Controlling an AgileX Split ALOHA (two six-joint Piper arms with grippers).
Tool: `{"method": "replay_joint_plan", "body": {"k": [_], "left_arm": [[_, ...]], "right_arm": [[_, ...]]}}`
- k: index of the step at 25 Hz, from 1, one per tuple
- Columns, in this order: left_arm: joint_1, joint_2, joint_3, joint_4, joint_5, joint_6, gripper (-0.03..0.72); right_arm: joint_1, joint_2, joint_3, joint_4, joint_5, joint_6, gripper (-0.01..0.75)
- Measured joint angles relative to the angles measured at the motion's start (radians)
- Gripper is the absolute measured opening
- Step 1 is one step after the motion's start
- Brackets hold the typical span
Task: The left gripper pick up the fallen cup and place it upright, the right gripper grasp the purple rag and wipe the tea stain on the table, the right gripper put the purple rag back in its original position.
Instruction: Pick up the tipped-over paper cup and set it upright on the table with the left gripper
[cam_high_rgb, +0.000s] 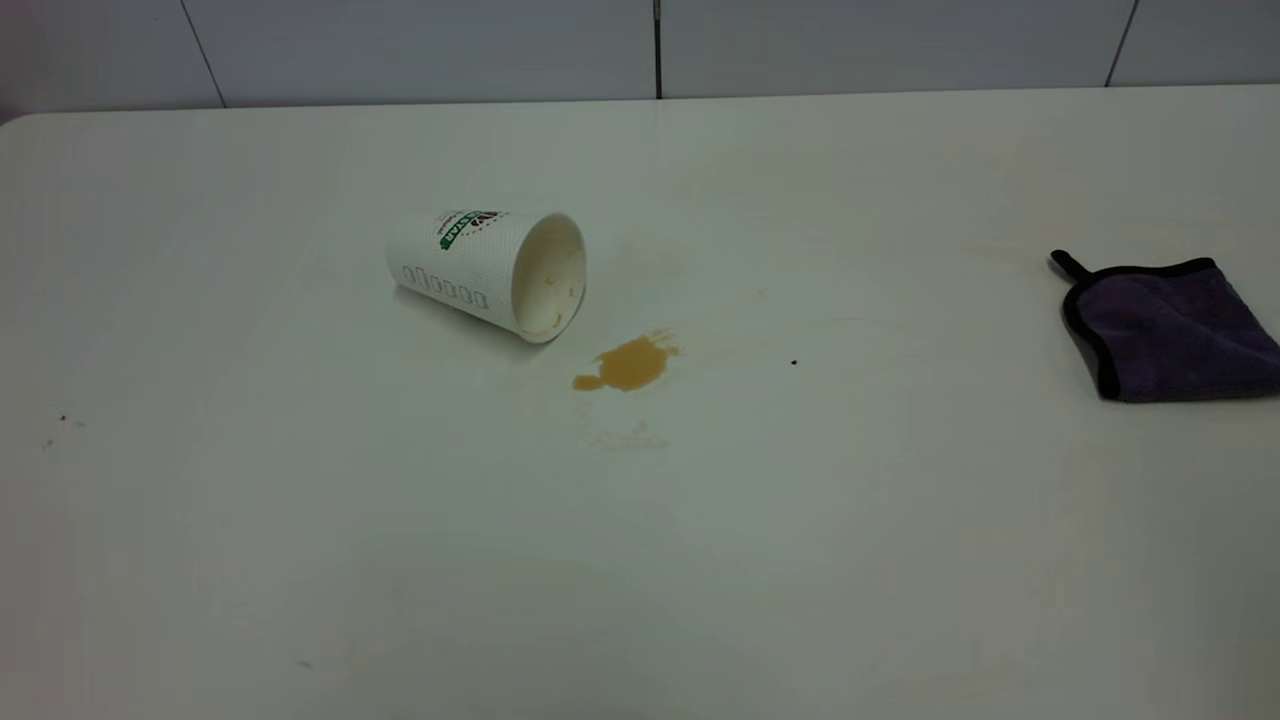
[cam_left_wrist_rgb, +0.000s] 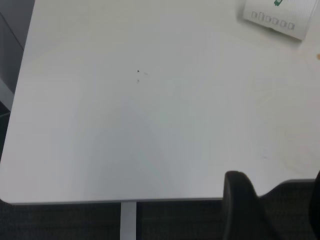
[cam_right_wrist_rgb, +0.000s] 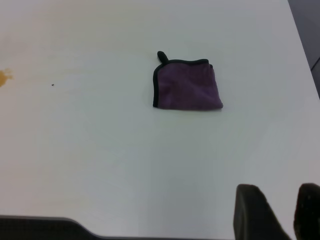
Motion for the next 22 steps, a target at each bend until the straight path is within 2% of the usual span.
{"method": "replay_joint_plan", "body": {"k": [7, 16, 18, 22], "left_arm": [[0.0, 0.022, -0.007, 0.012, 0.004, -0.004, 0.365], [0.0, 0.321, -0.179, 0.138, 0.01, -0.097, 0.365], [0.0, 0.403, -0.216, 0.141, -0.011, -0.097, 0.365], [0.0, 0.554, -0.251, 0.141, -0.125, -0.097, 0.365]], "right_arm": [[0.0, 0.0, 0.0, 0.0, 0.0, 0.0, 0.239], [0.0, 0.0, 0.0, 0.0, 0.0, 0.0, 0.239], [0.0, 0.0, 0.0, 0.0, 0.0, 0.0, 0.239], [0.0, 0.0, 0.0, 0.0, 0.0, 0.0, 0.239]]}}
